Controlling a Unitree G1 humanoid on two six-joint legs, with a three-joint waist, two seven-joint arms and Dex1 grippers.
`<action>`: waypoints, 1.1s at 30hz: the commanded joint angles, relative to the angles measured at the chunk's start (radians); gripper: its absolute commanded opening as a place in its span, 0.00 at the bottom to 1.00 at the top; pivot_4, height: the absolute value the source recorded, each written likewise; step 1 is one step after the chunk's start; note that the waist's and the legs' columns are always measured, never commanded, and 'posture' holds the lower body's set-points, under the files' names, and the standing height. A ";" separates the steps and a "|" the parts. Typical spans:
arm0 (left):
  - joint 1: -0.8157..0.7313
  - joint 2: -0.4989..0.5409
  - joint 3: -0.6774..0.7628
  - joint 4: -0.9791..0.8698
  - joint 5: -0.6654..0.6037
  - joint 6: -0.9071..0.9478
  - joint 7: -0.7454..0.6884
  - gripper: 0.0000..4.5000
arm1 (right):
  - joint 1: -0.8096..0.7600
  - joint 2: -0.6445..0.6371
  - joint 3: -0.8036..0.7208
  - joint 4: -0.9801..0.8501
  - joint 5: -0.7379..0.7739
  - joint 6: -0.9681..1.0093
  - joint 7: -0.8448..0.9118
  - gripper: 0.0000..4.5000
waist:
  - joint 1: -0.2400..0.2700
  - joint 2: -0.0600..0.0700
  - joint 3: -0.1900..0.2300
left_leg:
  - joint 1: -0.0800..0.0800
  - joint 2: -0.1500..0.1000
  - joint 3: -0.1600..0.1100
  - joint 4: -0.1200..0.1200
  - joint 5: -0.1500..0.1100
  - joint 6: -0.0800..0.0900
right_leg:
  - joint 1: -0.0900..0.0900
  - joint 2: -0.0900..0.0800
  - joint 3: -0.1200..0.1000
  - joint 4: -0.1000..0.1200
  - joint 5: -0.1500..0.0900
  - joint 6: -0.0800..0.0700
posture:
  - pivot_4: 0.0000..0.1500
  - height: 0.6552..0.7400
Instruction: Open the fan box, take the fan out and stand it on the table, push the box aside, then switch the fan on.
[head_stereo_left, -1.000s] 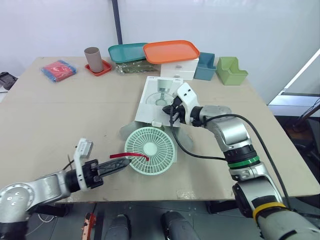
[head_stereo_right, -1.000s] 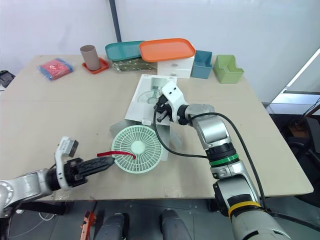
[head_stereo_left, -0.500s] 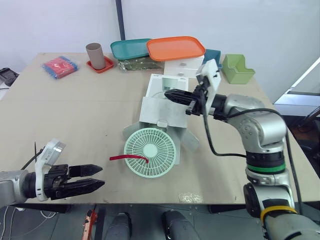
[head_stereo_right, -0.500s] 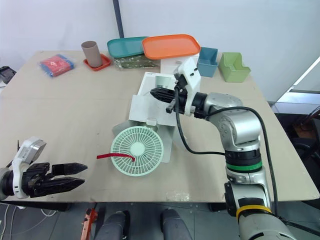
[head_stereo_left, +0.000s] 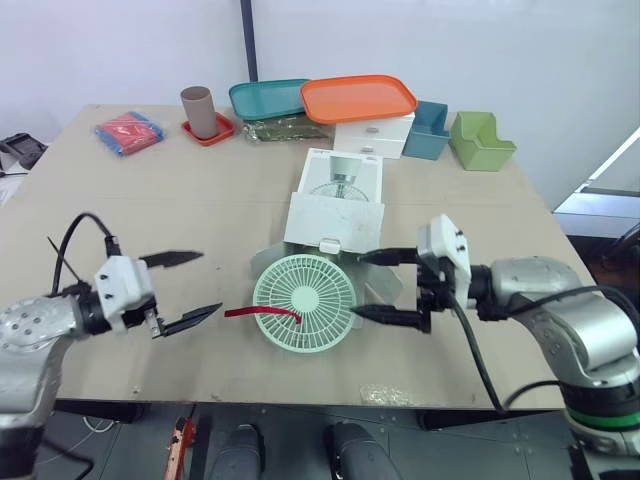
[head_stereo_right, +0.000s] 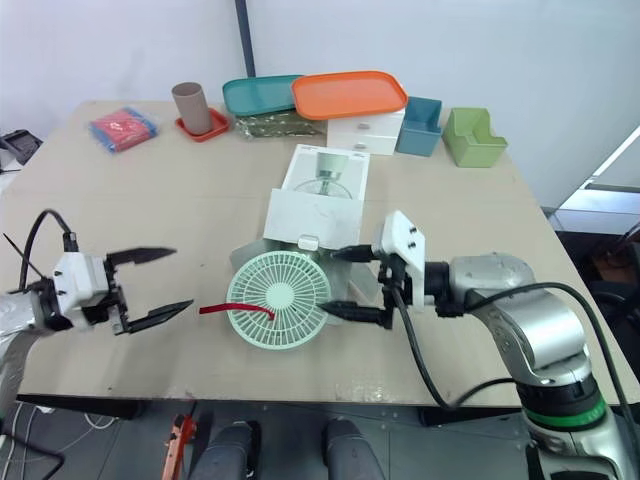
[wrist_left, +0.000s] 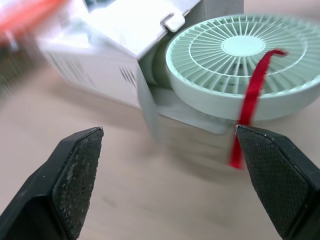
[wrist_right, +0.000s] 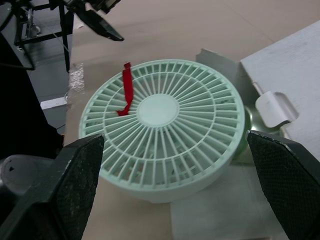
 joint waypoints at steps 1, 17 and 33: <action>-0.071 -0.007 -0.056 0.119 0.069 -0.430 -0.063 1.00 | -0.029 0.009 -0.021 0.009 -0.006 -0.036 -0.039 0.99 | 0.000 0.000 0.000 | 0.001 0.000 0.002 0.000 0.000 0.000 | 0.001 0.000 0.001 0.000 0.001 0.000 | 1.00 1.00; -0.358 -0.046 -0.255 0.686 0.319 -1.171 0.116 1.00 | -0.053 0.017 -0.068 -0.001 0.075 -0.006 -0.131 0.99 | 0.002 0.000 0.000 | 0.000 0.000 0.004 0.006 0.003 0.004 | 0.002 0.001 0.003 0.001 0.006 0.005 | 1.00 1.00; -0.430 -0.145 -0.225 0.748 0.704 -1.245 0.407 1.00 | -0.046 0.006 -0.067 -0.015 0.082 0.006 -0.194 0.99 | 0.002 0.000 0.000 | 0.000 0.000 0.004 0.012 0.005 0.007 | 0.004 0.001 0.003 0.002 0.010 0.009 | 1.00 1.00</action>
